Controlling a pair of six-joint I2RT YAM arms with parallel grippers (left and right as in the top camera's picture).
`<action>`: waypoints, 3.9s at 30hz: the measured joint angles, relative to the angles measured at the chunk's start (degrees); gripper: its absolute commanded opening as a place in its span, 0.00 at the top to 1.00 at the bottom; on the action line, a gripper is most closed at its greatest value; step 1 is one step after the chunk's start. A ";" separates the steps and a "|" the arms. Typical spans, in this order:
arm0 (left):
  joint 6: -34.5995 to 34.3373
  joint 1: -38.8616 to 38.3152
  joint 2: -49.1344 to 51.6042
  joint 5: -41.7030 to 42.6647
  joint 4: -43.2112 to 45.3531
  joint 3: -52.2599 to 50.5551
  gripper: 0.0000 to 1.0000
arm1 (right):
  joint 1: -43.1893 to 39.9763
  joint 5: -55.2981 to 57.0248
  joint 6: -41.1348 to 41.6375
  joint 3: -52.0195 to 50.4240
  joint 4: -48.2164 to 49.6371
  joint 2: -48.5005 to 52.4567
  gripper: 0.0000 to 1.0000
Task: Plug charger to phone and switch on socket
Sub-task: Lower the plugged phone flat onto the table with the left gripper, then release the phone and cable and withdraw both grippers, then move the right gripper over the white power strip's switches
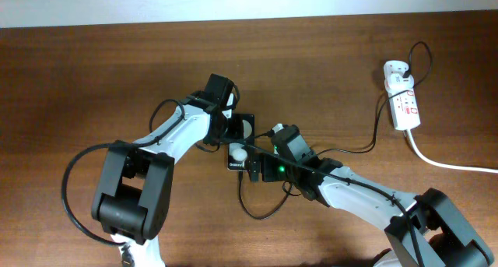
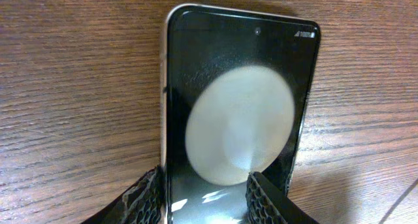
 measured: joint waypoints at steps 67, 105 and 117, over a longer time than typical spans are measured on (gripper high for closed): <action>0.07 22.14 0.00 -0.17 -3.39 2.38 0.01 | -40.74 10.19 -6.27 32.46 -58.12 -0.39 0.01; 0.07 22.14 0.00 -0.20 -3.39 2.38 0.01 | -57.81 19.85 -4.31 32.24 -25.64 18.97 0.01; 0.07 22.14 0.00 -0.17 -3.39 2.38 0.01 | -57.81 18.73 -4.28 32.24 -15.50 21.24 0.01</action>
